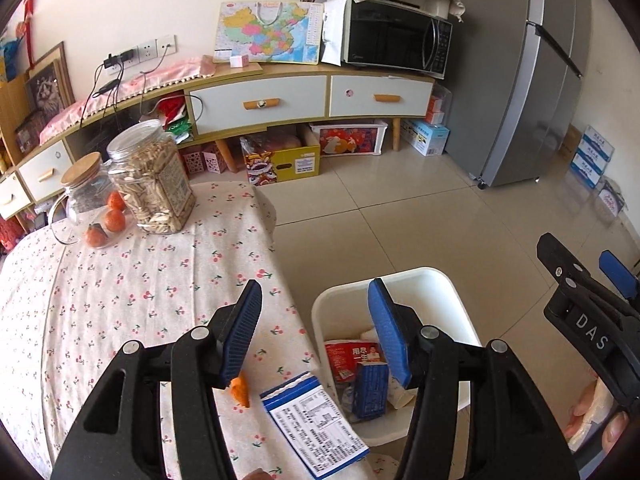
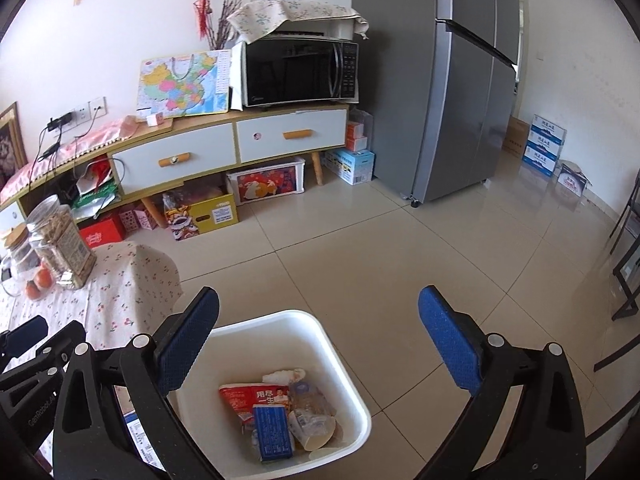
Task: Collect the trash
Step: 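Open the left gripper over the white bin to release the tissue, then grasp the orange peel with the right gripper while the left moves toward the white-and-blue box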
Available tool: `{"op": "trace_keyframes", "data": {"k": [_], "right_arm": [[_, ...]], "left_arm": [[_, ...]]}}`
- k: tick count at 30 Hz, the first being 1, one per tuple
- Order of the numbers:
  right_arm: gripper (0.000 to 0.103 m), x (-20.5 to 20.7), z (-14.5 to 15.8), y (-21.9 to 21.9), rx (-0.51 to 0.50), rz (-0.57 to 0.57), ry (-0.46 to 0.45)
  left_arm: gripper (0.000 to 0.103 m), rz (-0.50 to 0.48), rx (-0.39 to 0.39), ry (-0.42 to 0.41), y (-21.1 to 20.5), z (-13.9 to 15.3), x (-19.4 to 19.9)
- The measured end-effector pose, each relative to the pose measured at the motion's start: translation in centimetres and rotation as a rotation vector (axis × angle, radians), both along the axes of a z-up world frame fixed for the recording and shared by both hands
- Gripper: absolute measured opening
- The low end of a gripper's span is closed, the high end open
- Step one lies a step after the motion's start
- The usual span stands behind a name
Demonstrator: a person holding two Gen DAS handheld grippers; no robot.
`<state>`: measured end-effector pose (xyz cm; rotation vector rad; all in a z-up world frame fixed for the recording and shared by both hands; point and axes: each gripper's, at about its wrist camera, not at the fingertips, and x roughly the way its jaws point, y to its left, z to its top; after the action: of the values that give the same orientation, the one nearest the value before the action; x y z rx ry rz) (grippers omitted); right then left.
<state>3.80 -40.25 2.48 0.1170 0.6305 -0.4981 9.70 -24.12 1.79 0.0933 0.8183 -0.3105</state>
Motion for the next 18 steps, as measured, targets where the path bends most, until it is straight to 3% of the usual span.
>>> {"op": "trace_keyframes", "data": {"k": [18], "right_arm": [[0.096,5.1,-3.8,14.0,-0.026,0.291,0.168]], "left_arm": [[0.056,0.179,0.038,0.058,13.5,-3.4,0.8]]}}
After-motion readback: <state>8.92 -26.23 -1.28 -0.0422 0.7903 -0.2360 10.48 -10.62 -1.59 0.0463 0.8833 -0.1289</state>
